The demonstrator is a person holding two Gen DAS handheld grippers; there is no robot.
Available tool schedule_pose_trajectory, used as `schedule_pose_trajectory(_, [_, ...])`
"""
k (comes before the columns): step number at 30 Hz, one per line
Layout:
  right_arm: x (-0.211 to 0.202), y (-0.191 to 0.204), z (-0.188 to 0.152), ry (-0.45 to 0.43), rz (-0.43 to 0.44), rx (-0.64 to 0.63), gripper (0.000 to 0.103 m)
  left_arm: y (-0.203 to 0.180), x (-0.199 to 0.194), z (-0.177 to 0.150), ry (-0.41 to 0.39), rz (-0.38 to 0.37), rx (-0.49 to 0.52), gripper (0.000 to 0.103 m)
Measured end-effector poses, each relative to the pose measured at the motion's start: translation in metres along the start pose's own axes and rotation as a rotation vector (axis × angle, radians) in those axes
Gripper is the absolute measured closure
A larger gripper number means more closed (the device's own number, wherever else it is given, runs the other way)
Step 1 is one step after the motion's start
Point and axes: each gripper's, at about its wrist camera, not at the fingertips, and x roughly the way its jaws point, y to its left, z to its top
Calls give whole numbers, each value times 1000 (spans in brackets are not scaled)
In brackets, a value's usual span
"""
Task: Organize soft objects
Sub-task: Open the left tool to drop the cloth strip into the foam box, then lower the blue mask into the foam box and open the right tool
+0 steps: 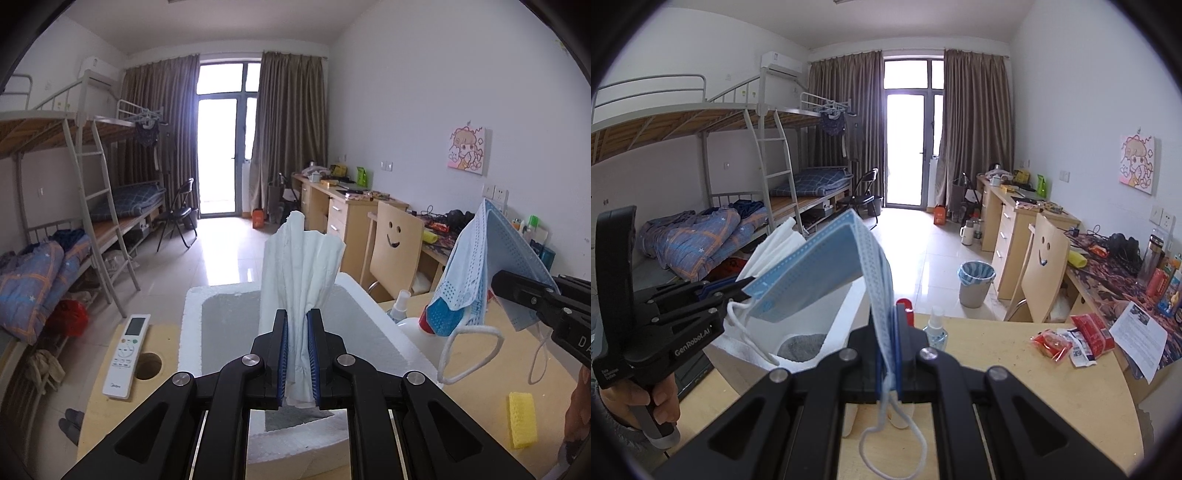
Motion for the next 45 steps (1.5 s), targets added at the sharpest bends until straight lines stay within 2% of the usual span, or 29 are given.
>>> schedule_pose_trajectory(2, [0,-1,0,-1,-2,1,95,2,0,1,1,3,-9,71])
schedule_pose_trajectory(4, [-2,-2,0,-4,-2,2,95,1,0,1,-1,2,-13,40])
schedule_pose_trajectory(5, [-2,-2,0,-5,-1,1,95,1,-1,1,-11,12,-15,33])
schedule_pose_trajectory(7, [-2,-1,-1,-5,-1,1,95,2,-4,2,-33,33,-14,7])
schedule_pose_trajectory(8, [-2,-1,-1,-5,-1,0,95,3,-5,2,-46,48,-19,2])
schedule_pose_trajectory(11, [-2,-2,-1,-7,0,1,95,5,-11,2,-73,57,-20,1])
schedule_pose_trajectory(23, [6,3,1,5,11,-6,95,15,-28,1,-85,100,-34,1])
schedule_pose_trajectory(26, [10,6,2,9,21,-11,95,20,-33,-1,-88,131,-38,1])
schedule_pose_trajectory(37, [37,34,9,25,106,-38,95,39,-61,-9,-108,222,-55,1])
schedule_pose_trajectory(45, [49,50,10,42,153,-61,95,45,-74,-14,-129,254,-68,1])
